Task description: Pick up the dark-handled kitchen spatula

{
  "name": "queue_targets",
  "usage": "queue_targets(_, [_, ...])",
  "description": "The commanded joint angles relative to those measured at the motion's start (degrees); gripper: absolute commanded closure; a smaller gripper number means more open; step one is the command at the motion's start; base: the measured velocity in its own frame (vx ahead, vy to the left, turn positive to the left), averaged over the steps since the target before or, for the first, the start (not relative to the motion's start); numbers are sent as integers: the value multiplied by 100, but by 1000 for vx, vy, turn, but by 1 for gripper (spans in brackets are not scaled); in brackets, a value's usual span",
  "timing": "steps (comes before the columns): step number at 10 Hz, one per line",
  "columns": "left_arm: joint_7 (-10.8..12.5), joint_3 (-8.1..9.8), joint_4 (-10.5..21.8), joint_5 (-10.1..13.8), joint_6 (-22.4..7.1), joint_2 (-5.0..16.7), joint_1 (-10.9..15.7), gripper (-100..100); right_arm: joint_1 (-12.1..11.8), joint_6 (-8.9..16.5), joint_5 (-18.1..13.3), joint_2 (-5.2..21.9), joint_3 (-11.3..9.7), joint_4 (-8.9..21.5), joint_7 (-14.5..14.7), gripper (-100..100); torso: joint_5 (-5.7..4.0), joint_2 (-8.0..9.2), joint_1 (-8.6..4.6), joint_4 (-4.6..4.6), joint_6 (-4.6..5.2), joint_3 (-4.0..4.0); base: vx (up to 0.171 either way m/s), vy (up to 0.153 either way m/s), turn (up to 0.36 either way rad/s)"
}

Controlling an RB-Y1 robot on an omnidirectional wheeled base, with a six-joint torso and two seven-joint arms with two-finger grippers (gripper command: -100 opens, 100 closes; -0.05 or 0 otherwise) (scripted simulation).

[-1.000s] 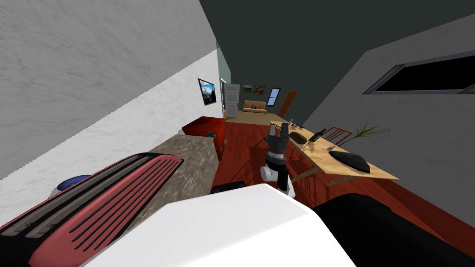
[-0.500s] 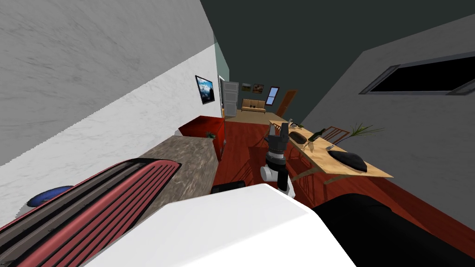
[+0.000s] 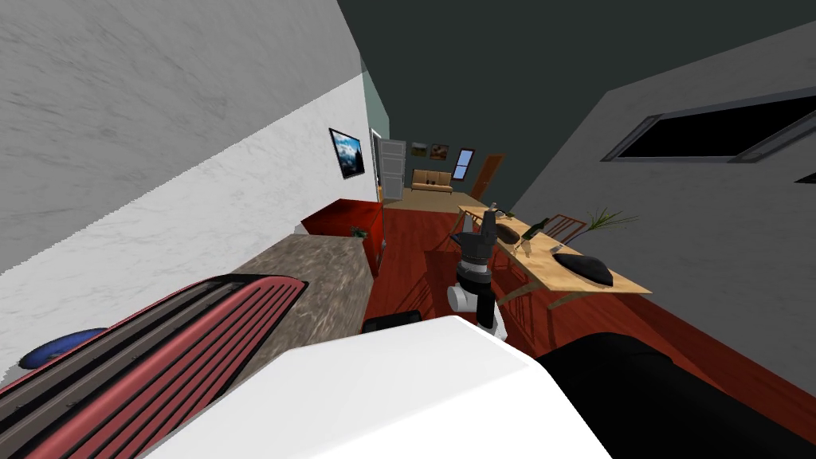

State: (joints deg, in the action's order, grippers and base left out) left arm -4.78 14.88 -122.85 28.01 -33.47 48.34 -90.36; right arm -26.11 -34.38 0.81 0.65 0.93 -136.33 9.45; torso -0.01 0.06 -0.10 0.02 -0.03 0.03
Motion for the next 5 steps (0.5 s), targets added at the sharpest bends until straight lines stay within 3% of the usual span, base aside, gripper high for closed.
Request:
queue_targets(1, [0, 0, 0, 0, 0, 0, 0, 100, 0, 0, 0, 0, 0, 0, 0, 0, 0, 0, 0, 0, 0, 0, -4, 2, 12])
queue_targets(4, [3, 1, 4, 1, -3, -2, -3, 100, 0, 0, 0, 0, 0, 0, 0, 0, 3, -6, 2, 0, 4, -3, 0, 0, 0])
queue_targets(5, [3, 1, 4, 1, -3, -2, -3, 0, 0, 0, 0, 0, 0, 0, 0, 0, 3, -7, 2, 0, 4, -3, 0, 0, 0])
